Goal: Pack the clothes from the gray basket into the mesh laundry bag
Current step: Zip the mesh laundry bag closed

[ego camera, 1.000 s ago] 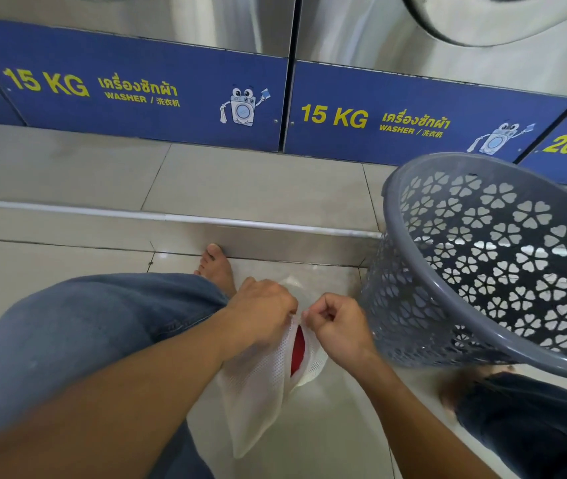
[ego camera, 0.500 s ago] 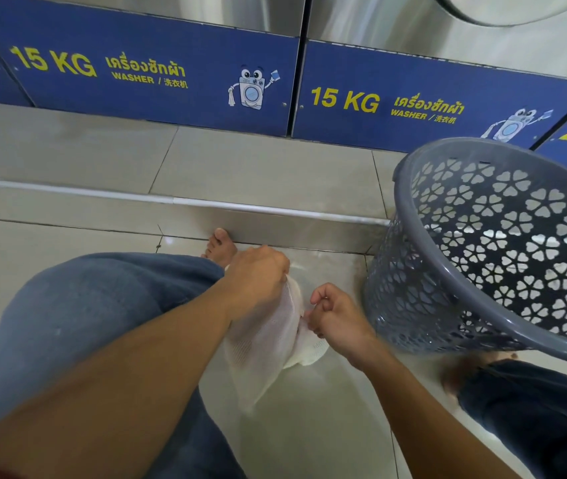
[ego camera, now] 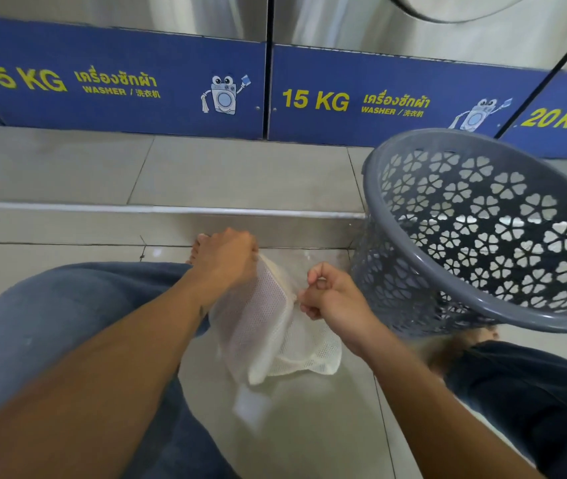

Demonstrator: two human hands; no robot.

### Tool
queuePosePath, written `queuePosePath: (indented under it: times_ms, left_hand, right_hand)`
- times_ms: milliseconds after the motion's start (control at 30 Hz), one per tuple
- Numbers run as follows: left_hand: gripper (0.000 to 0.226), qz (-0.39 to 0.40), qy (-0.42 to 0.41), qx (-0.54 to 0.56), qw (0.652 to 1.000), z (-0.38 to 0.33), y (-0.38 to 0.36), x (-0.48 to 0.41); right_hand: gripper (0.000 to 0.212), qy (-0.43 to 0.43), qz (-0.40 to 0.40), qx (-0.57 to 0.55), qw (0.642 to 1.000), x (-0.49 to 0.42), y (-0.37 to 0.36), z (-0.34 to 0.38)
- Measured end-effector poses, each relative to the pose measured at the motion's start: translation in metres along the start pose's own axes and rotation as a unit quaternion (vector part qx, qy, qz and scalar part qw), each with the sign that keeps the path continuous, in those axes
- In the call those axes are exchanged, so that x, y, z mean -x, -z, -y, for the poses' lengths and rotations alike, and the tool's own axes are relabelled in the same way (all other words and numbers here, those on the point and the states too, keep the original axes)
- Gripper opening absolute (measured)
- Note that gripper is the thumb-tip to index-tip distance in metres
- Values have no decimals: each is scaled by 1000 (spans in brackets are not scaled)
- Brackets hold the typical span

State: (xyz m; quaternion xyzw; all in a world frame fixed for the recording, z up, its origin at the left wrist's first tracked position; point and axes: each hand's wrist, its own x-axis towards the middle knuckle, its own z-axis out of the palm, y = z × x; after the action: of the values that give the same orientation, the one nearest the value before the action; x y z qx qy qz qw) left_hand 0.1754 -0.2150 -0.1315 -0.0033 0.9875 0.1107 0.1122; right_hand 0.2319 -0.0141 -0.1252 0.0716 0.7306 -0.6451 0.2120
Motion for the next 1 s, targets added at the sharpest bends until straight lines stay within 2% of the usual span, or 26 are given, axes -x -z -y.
queuePosePath:
  times_ms: [100,233,300,433,600,700,1000]
  left_hand:
    - [31,12,-30,6,999,-4,-7,8]
    - [34,63,-175,0,983,-21,-12,23]
    - [35,65,-208,24,976,-22,-15,24]
    - [32,69,-196,28,978,-20,-22,20]
    - [25,42,-175,-37,983,-25,-18,22]
    - [24,3,-157,-42,987,-27,-17,21]
    - [16,-25,-107,-74,991,-25,-14,22]
  right_hand:
    - [27,-48,-31,-13,998,-5,-6,-6]
    - [28,-87,-75,-117,986,-14,-6,-10]
    - [28,-93,-92,-138,982,-19,-6,-6]
    - [27,-103,-99,-144,979,-26,-6,0]
    - [25,-105,-96,-147,979,-33,-11,-4]
    - [25,-103,-79,-138,982,-33,-10,-9]
    - [21,-115,-22,-76,990,-15,-6,-29]
